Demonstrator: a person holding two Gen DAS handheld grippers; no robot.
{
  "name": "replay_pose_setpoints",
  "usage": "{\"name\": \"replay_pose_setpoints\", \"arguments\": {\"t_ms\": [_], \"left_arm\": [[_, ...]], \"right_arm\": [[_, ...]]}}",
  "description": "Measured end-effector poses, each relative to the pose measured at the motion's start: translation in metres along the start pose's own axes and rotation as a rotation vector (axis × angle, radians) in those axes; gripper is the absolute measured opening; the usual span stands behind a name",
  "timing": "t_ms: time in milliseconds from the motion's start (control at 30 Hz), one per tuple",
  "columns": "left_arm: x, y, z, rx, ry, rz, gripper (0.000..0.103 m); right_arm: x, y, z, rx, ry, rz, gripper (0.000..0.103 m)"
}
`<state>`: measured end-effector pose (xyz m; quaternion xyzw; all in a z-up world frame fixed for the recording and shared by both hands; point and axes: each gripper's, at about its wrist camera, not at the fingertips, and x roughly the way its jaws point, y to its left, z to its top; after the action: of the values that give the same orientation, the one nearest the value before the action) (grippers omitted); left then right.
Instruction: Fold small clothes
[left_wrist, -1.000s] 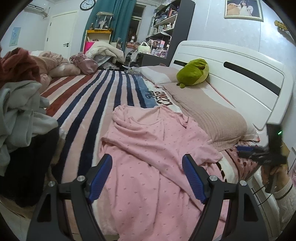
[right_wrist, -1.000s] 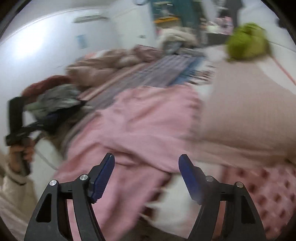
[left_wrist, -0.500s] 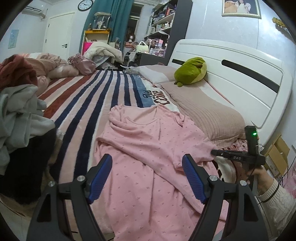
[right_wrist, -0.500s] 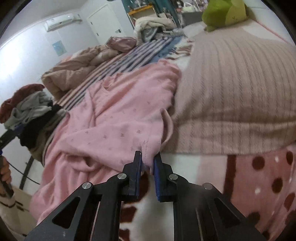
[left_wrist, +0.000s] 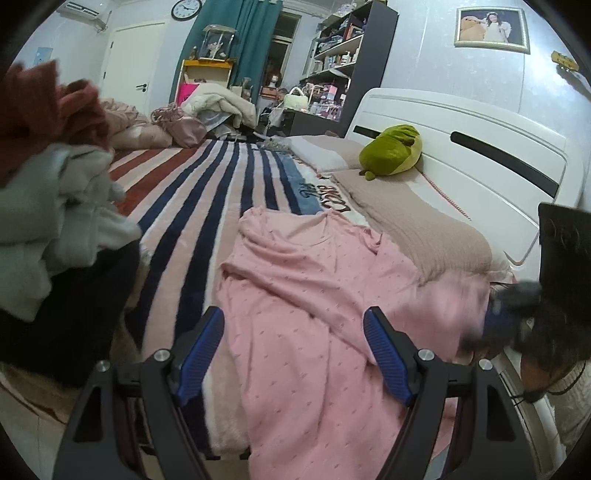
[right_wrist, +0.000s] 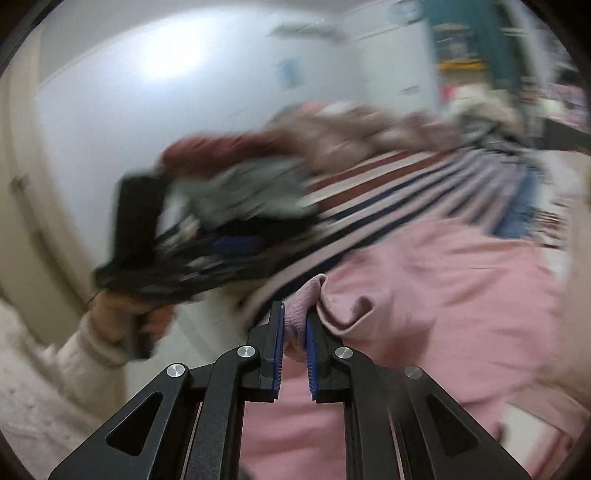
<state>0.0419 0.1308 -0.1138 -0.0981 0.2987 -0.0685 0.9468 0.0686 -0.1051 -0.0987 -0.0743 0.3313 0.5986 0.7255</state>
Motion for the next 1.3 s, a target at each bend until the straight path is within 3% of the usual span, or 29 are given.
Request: {"name": "replay_pose_setpoints", "arguments": {"t_ms": [100,167,233,333,433,567,633,700,733,833,967,1067,1133,1233,1267,1300], "left_arm": [[-0.004,0.007,-0.008,0.004,0.024,0.005,0.075],[-0.005,0.008,-0.014,0.013,0.042,-0.011,0.075],[-0.005,0.007,-0.021,0.011,0.064,-0.050,0.077],[0.004,-0.001,-0.031,0.024,0.111,-0.123,0.079],[0.024,-0.019,-0.042,0.089,0.171,-0.166,0.079],[0.064,-0.041,-0.058,0.188,0.288,-0.152,0.078],[0.078,-0.046,-0.065,0.214,0.346,-0.145,0.065],[0.086,-0.049,-0.071,0.246,0.388,-0.110,0.021],[0.085,-0.052,-0.072,0.272,0.397,-0.086,0.012],[0.073,-0.053,-0.063,0.330,0.352,-0.042,0.008],[0.040,-0.052,-0.028,0.433,0.159,0.148,0.009],[0.025,-0.055,-0.024,0.525,0.093,0.193,0.011],[0.025,-0.061,-0.039,0.601,0.156,0.112,0.013],[0.030,-0.063,-0.069,0.507,0.386,-0.270,0.018],[0.030,-0.065,-0.080,0.473,0.434,-0.370,0.020],[0.029,-0.068,-0.088,0.460,0.464,-0.422,0.030]], "right_arm": [[0.040,0.010,-0.005,-0.016,0.177,0.038,0.013],[0.049,0.007,-0.012,0.005,0.229,0.057,0.026],[0.034,-0.003,-0.015,0.029,0.206,0.040,0.042],[-0.001,-0.024,-0.016,0.083,0.131,-0.022,0.052],[-0.029,-0.060,-0.024,0.168,0.104,-0.179,0.056],[-0.055,-0.098,-0.047,0.296,0.073,-0.243,0.056],[-0.067,-0.108,-0.059,0.348,0.048,-0.249,0.056],[-0.075,-0.114,-0.071,0.380,0.035,-0.265,0.056],[-0.078,-0.116,-0.076,0.395,0.030,-0.269,0.056],[-0.089,-0.123,-0.092,0.438,0.012,-0.283,0.056],[-0.104,-0.127,-0.102,0.477,-0.023,-0.291,0.056],[-0.107,-0.127,-0.104,0.485,-0.044,-0.293,0.056],[-0.106,-0.126,-0.105,0.486,-0.044,-0.290,0.056],[-0.106,-0.127,-0.108,0.491,-0.042,-0.281,0.056],[-0.105,-0.127,-0.109,0.494,-0.042,-0.278,0.056],[-0.105,-0.127,-0.110,0.498,-0.042,-0.275,0.056]]}}
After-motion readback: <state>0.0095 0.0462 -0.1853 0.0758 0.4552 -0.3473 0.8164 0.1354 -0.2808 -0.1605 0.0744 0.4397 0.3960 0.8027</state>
